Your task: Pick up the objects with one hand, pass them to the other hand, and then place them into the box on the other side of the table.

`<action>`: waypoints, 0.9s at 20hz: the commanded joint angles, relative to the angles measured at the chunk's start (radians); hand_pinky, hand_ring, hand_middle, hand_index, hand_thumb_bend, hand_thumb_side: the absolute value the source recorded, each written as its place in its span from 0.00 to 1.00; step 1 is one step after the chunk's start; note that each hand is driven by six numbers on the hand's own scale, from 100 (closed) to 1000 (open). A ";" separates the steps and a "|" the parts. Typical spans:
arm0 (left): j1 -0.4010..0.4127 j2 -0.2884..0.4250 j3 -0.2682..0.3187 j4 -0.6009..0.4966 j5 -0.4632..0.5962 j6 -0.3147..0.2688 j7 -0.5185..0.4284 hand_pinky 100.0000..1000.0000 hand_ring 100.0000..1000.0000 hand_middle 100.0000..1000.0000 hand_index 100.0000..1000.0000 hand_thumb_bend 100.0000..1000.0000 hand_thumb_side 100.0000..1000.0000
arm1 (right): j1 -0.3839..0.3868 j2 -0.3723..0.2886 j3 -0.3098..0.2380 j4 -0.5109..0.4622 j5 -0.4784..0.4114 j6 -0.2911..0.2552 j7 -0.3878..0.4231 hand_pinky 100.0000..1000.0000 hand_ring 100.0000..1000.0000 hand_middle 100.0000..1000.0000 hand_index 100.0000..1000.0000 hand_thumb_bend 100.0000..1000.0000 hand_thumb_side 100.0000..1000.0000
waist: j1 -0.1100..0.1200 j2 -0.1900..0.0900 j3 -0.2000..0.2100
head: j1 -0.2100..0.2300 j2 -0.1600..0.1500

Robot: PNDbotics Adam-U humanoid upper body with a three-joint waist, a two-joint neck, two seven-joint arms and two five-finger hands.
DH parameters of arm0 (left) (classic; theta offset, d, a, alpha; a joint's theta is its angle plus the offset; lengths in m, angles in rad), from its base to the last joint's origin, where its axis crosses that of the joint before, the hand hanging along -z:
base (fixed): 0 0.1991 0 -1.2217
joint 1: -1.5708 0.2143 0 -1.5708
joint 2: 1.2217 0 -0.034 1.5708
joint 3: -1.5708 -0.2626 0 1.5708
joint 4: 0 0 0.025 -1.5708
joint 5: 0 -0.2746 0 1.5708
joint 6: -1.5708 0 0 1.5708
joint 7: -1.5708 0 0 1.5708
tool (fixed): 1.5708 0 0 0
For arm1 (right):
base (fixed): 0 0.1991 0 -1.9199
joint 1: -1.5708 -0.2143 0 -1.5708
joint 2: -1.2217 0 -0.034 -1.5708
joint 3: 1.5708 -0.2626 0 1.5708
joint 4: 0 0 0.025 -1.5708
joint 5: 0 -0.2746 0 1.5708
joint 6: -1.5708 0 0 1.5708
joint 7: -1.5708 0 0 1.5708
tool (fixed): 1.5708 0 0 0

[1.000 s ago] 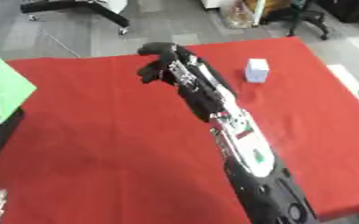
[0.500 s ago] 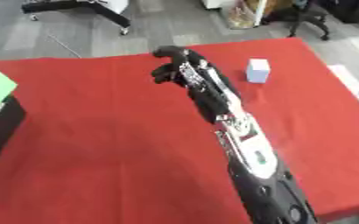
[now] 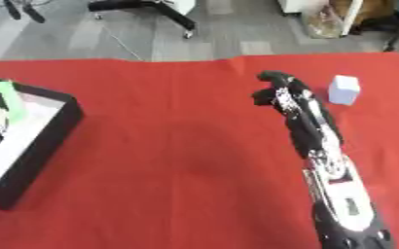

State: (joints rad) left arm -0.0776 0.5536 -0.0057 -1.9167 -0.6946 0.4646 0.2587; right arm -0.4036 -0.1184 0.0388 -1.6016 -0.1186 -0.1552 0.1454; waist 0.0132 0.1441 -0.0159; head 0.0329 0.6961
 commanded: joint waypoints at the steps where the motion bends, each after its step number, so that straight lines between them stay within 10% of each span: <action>1: -0.020 0.084 0.039 0.084 -0.092 0.059 -0.116 0.56 0.42 0.46 0.71 0.00 0.02 | -0.008 -0.003 -0.007 -0.002 0.012 -0.005 -0.008 0.64 0.60 0.73 0.74 0.00 0.62 | 0.014 -0.022 -0.002 | -0.006 -0.021; 3: -0.041 0.110 0.034 0.161 -0.126 0.064 -0.188 0.74 0.62 0.65 0.83 0.04 0.10 | -0.005 -0.003 -0.006 0.002 0.015 -0.006 -0.006 0.64 0.60 0.72 0.74 0.00 0.63 | 0.014 -0.024 -0.004 | -0.009 -0.026; 5: -0.064 0.126 0.034 0.212 -0.182 0.050 -0.254 0.84 0.79 0.79 0.91 0.33 0.62 | -0.004 -0.003 -0.005 0.003 0.016 -0.007 -0.005 0.64 0.60 0.72 0.74 0.00 0.63 | 0.012 -0.025 -0.006 | -0.011 -0.031; 8: -0.078 0.125 0.044 0.192 -0.268 0.032 -0.278 0.93 0.88 0.88 0.96 0.54 0.85 | -0.003 -0.003 -0.006 0.005 0.017 -0.008 -0.005 0.64 0.60 0.72 0.74 0.00 0.63 | 0.010 -0.023 -0.006 | -0.017 -0.035; 14: -0.061 0.108 0.066 0.032 -0.334 0.021 -0.279 0.93 0.91 0.91 0.97 0.58 0.80 | -0.002 -0.006 -0.011 0.008 0.020 -0.011 -0.004 0.64 0.60 0.72 0.74 0.00 0.63 | 0.008 -0.022 0.000 | -0.041 -0.034; 18: -0.061 0.057 0.045 -0.073 -0.215 -0.025 -0.160 0.91 0.90 0.88 0.97 0.25 0.66 | -0.002 -0.041 -0.019 0.001 0.047 -0.017 0.001 0.64 0.61 0.73 0.75 0.00 0.56 | 0.004 -0.023 0.003 | -0.062 -0.029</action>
State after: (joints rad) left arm -0.1307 0.6055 0.0349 -1.9474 -0.9415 0.4512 0.0638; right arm -0.3952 -0.1317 0.0292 -1.5838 -0.0827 -0.1662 0.1445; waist 0.0132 0.1439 -0.0127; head -0.0216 0.6741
